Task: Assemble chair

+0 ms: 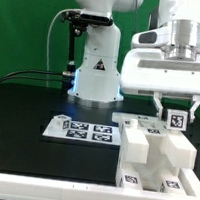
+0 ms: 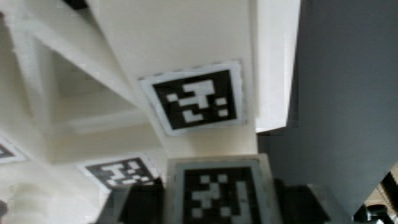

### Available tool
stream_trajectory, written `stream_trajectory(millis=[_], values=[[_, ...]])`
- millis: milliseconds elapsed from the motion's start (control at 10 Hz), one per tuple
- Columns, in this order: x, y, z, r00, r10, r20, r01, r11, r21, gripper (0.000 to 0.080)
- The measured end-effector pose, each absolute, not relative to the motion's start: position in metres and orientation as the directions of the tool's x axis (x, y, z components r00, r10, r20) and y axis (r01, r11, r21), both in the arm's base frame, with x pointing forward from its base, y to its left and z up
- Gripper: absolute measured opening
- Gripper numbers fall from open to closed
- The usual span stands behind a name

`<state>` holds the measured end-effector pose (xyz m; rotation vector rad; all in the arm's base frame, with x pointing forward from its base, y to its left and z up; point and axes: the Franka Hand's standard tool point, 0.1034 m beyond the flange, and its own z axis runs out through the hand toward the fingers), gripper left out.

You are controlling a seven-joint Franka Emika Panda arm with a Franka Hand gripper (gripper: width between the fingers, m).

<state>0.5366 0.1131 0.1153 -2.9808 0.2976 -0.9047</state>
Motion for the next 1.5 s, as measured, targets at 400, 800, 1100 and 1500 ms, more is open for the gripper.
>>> stream_trajectory(millis=[400, 800, 1100, 1500], values=[[0.537, 0.113, 0.115, 0.815, -0.184, 0.549, -0.177, -0.982, -0.066, 0.0626], [0.536, 0.113, 0.113, 0.822, -0.184, 0.539, -0.177, -0.982, -0.065, 0.0648], [0.541, 0.115, 0.134, 0.865, -0.225, 0.448, -0.193, -0.974, -0.117, 0.0648], [0.540, 0.139, 0.141, 0.950, -0.287, 0.120, -0.265, -0.949, -0.171, 0.0648]])
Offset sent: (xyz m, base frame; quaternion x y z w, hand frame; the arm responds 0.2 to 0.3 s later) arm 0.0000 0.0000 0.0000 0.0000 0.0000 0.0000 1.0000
